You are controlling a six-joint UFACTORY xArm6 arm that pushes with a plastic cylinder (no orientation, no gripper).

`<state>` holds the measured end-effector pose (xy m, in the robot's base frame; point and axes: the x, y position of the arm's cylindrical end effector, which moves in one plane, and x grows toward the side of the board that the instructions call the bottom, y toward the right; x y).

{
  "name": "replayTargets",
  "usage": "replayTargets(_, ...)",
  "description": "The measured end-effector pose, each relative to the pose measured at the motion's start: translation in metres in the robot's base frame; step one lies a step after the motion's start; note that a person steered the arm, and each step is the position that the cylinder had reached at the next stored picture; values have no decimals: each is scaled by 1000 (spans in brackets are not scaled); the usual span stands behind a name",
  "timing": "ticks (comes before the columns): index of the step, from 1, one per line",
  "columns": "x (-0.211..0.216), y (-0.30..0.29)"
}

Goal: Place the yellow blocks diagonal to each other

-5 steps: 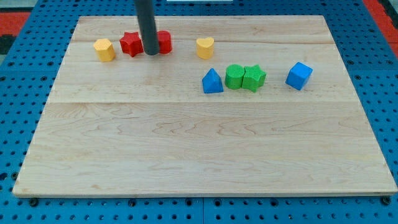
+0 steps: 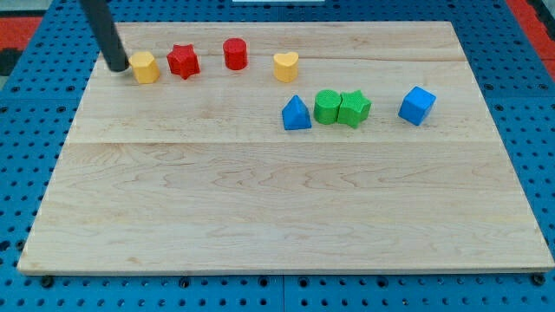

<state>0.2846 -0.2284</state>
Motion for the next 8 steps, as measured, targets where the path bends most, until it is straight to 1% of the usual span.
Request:
replayTargets(1,16,51)
replayTargets(2,43,81)
replayTargets(3,49,80)
replayTargets(4,59,52)
replayTargets(5,69,84)
replayTargets(6,67,159)
replayTargets(7,77,155)
replayTargets(8,83,167)
